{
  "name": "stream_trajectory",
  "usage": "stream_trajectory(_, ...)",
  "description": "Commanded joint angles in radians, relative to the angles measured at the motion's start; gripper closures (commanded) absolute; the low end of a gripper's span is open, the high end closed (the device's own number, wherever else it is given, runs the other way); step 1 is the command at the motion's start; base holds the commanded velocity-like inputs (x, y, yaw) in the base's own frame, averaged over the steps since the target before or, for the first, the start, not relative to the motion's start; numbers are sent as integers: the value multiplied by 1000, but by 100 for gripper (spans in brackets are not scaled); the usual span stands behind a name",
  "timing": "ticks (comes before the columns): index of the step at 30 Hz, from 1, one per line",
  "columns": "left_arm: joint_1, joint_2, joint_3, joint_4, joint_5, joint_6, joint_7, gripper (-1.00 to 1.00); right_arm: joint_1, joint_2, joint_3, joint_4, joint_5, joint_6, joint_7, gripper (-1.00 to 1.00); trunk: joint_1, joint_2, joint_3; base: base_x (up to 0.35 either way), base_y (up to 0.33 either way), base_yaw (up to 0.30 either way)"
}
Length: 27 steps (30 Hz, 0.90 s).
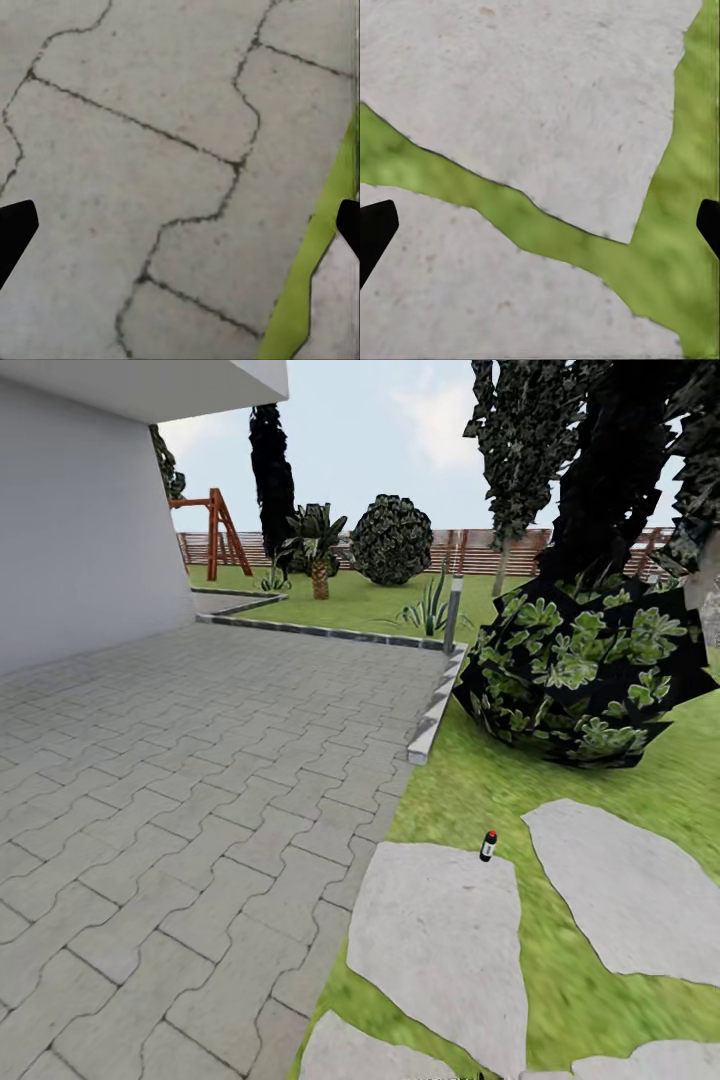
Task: In the garden, pick up the pesticide atomizer on the floor and spray pesticide onto both trees until each tree trunk is fully covered.
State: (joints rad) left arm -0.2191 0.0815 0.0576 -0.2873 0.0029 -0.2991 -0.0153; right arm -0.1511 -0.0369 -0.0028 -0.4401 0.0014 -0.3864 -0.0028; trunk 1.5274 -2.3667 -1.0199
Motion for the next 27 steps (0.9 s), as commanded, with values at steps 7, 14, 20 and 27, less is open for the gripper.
stream_trajectory(7,0,0,4,0,0,-3,-2,-100,-1,0,0,1,0,-3,0,-100,0,0,-1,11,82,-263)
stream_trajectory(14,0,0,4,0,0,-3,-2,-100,-1,0,0,1,0,-3,0,-100,0,0,-1,93,270,-263)
stream_trajectory(20,0,0,4,0,0,-3,-2,-100,-1,0,0,0,0,-3,0,-100,0,0,-1,122,292,-260)
stream_trajectory(27,0,0,4,0,0,-3,-2,-100,-1,0,2,0,0,-3,4,-100,0,0,-1,172,284,-71)
